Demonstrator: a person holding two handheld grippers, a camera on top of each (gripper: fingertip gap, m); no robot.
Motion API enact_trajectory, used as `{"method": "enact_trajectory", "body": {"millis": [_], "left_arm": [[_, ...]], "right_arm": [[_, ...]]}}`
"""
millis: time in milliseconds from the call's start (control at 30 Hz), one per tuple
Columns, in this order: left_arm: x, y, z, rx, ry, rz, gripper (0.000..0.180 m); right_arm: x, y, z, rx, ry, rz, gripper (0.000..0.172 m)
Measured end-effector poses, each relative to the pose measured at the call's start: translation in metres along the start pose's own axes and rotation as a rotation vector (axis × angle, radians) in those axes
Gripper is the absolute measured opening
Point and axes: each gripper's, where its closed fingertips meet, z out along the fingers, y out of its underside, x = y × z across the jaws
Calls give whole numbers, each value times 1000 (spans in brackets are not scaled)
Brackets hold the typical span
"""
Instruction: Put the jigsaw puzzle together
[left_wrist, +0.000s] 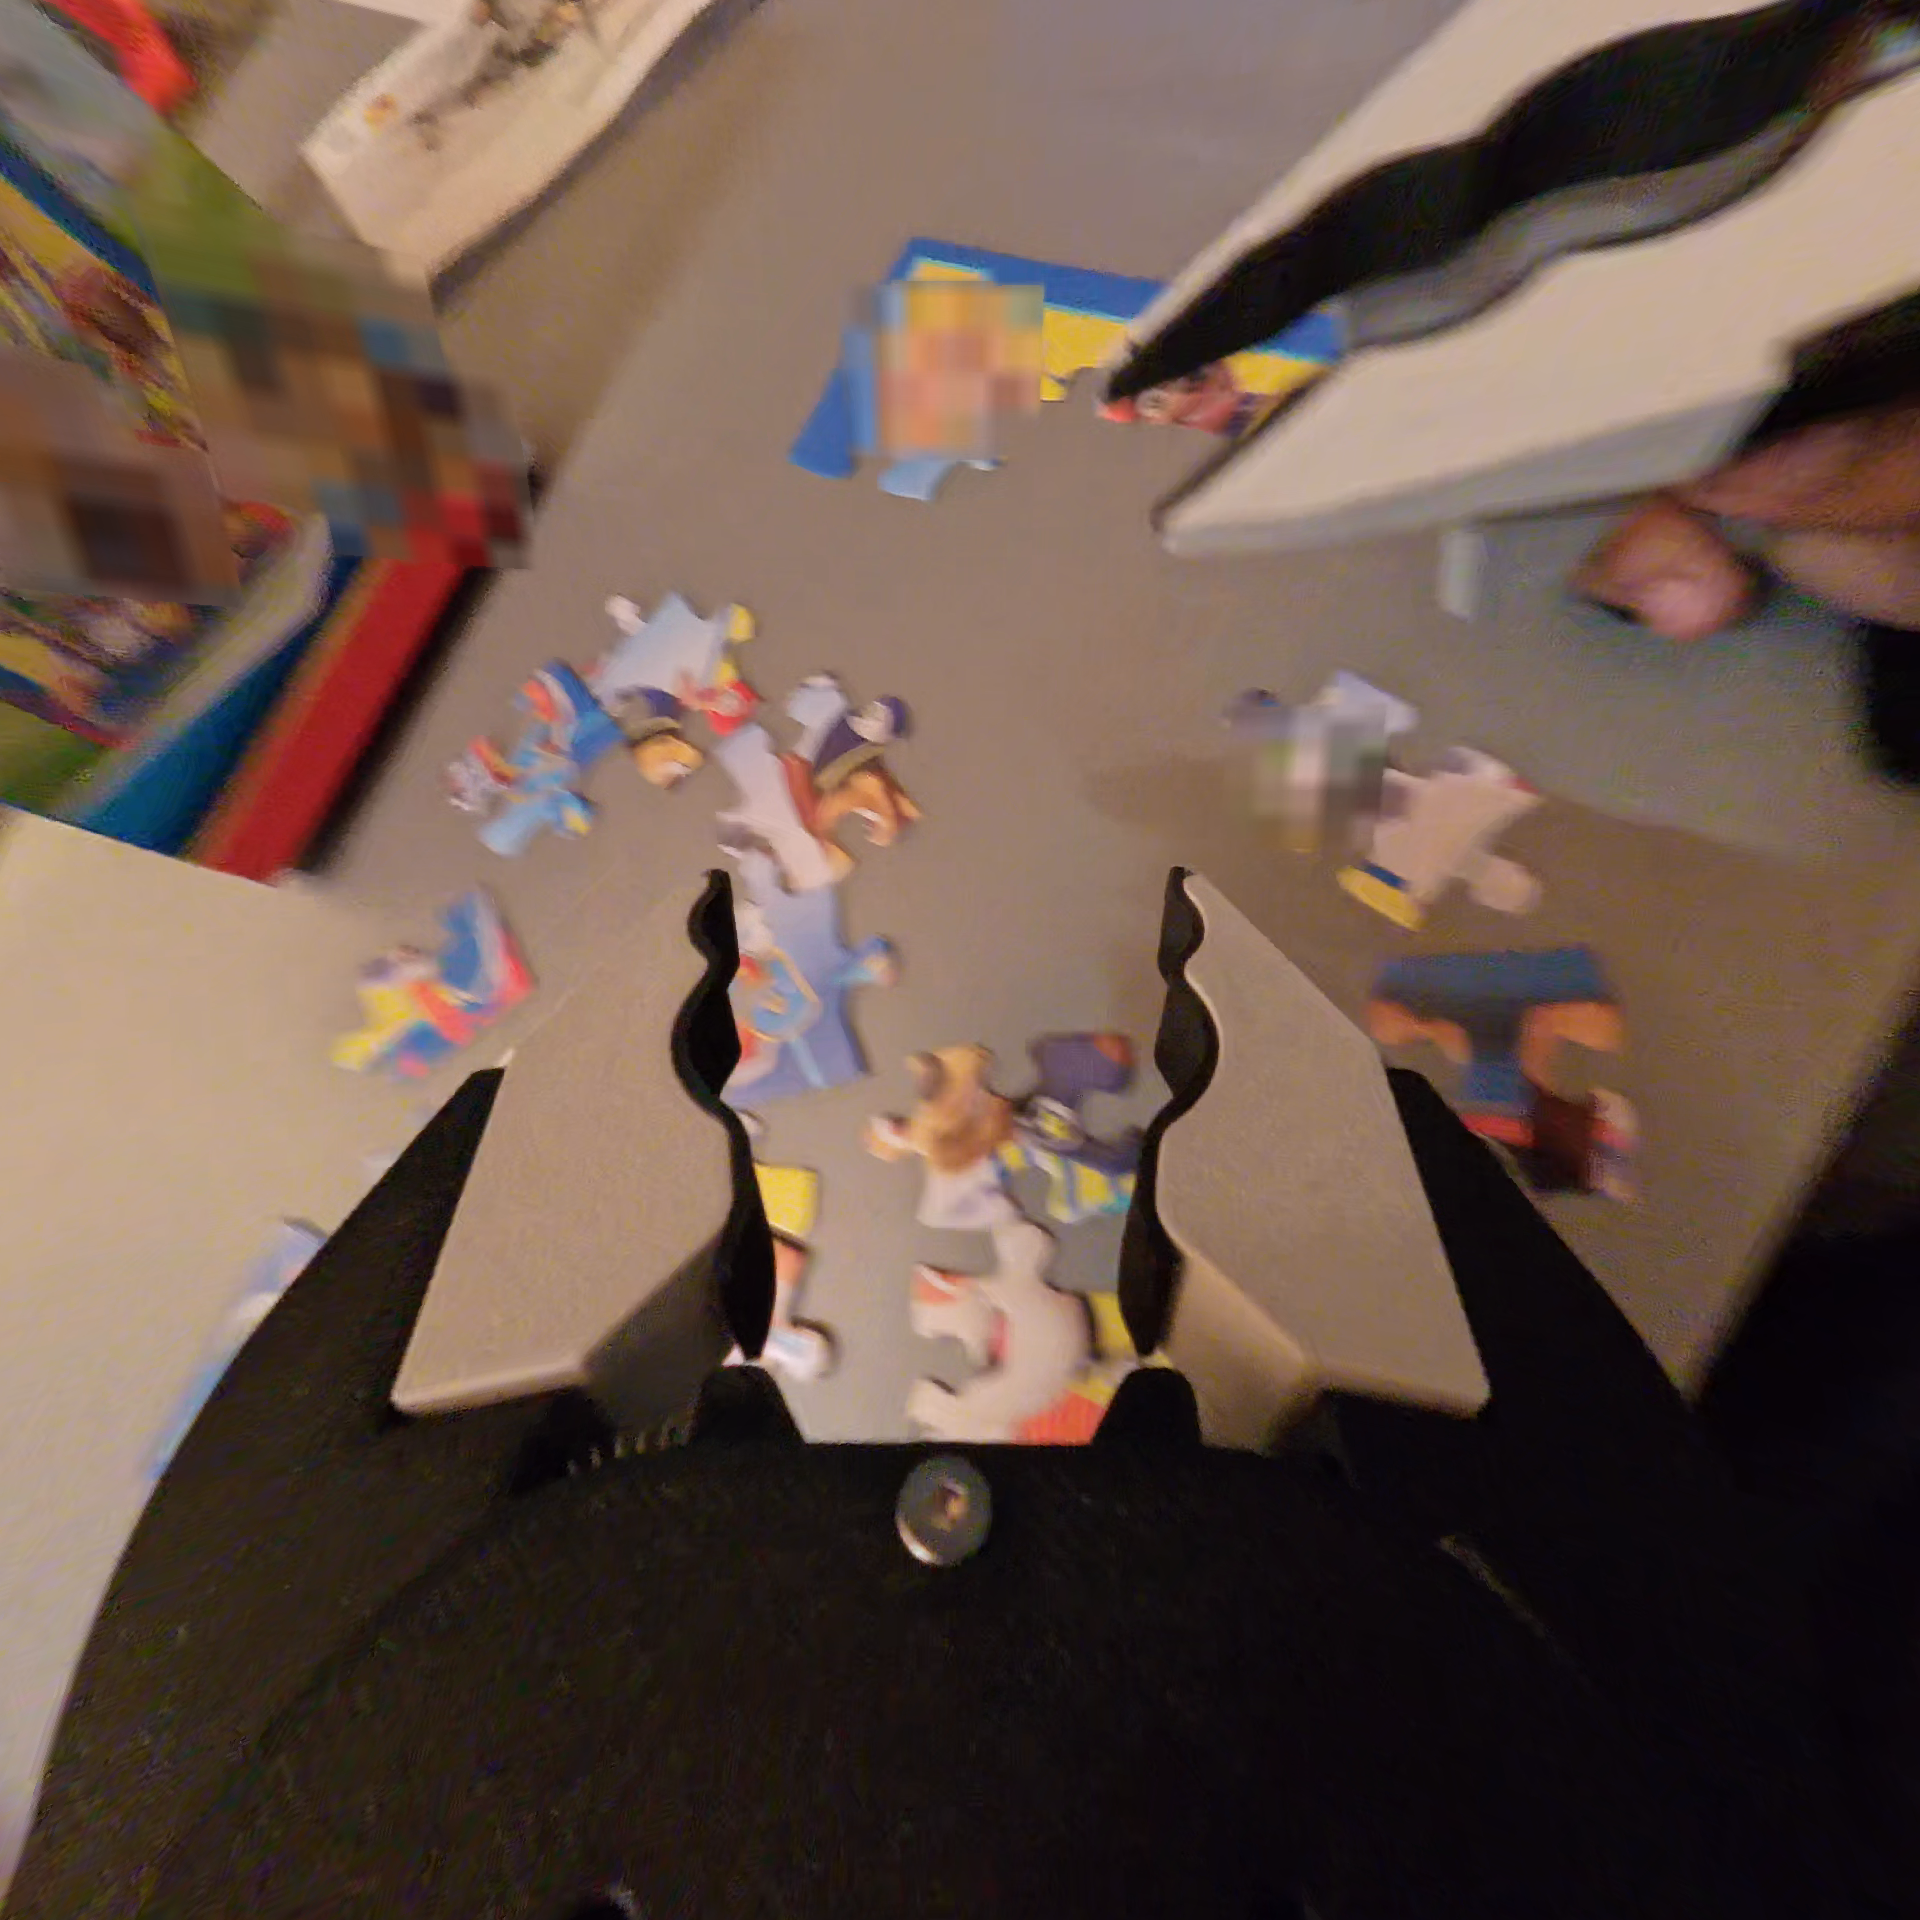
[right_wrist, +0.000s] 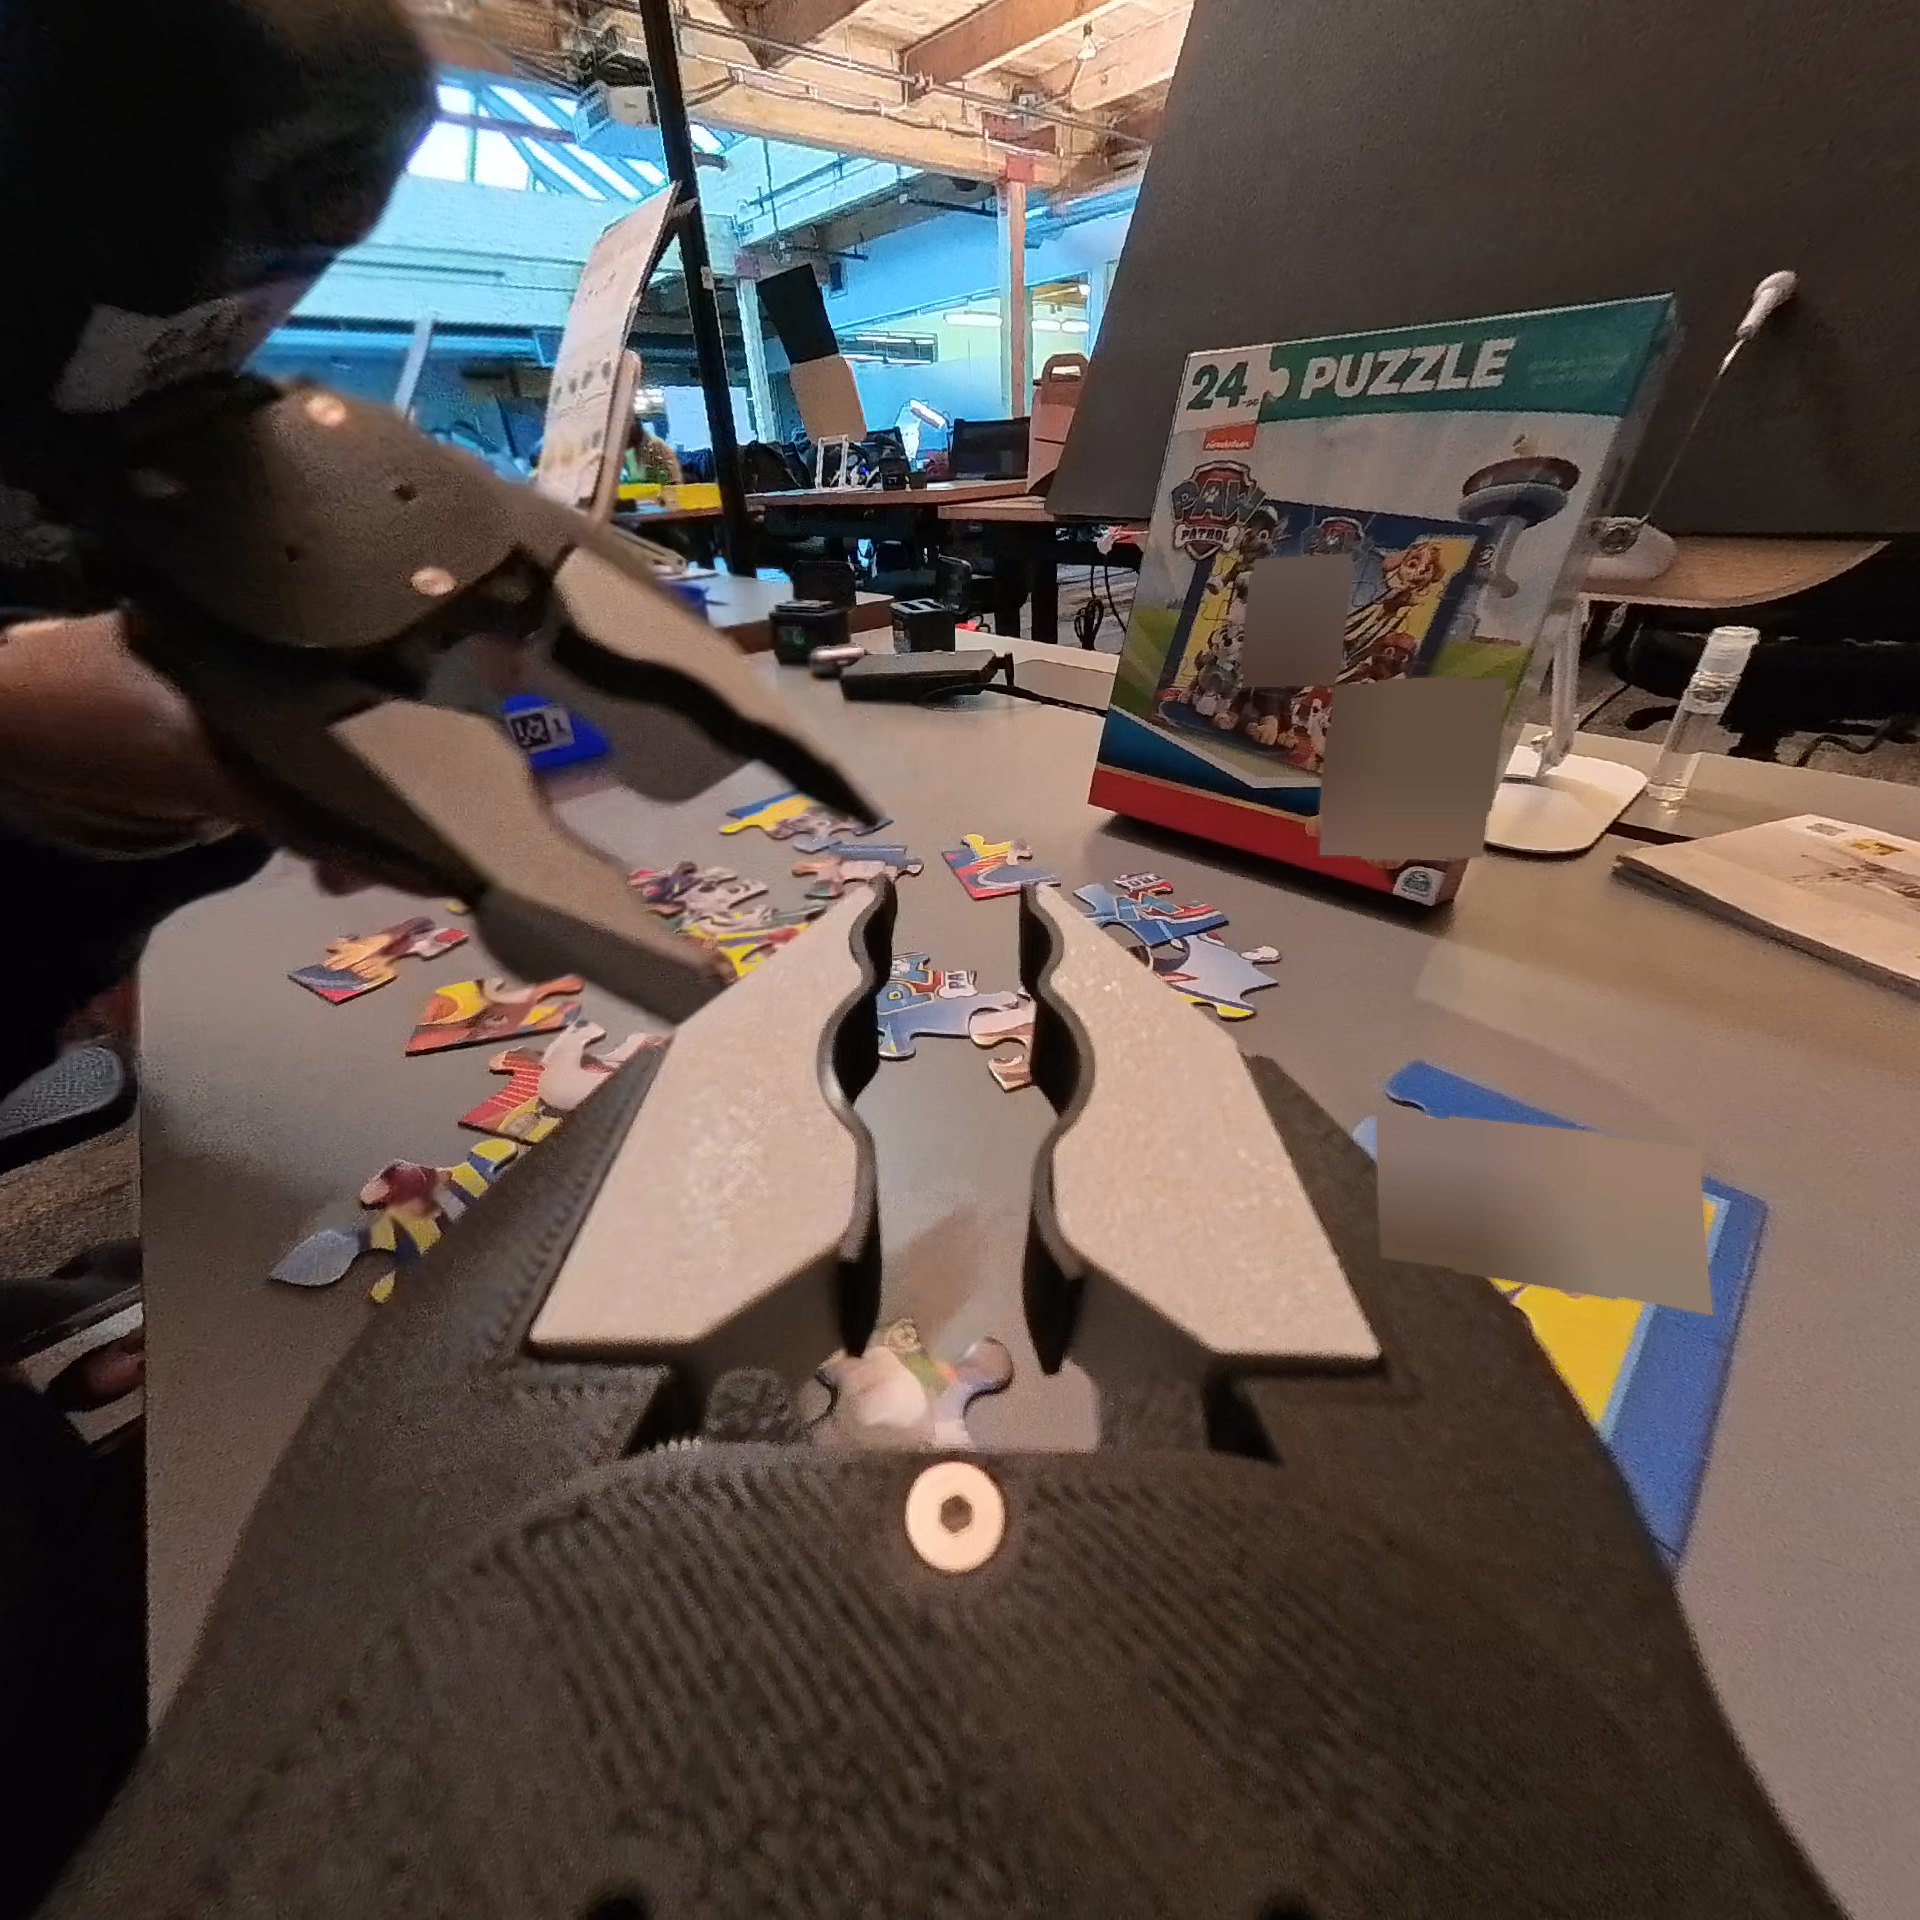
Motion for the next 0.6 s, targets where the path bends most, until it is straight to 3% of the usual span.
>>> {"method": "enact_trajectory", "body": {"millis": [100, 200, 367, 600], "left_arm": [[22, 22, -19, 68, 146, -189, 81], [25, 42, -34, 134, 175, -307, 80], [19, 51, -52, 264, 181, -427, 81], [8, 53, -59, 284, 150, -443, 83]], "right_arm": [[-1, 2, 1, -14, -2, -8, 23], [-3, 4, 3, -29, 1, -27, 23], [-3, 7, 6, -47, 10, -46, 23], [0, 6, 6, -40, 23, -45, 23]]}}
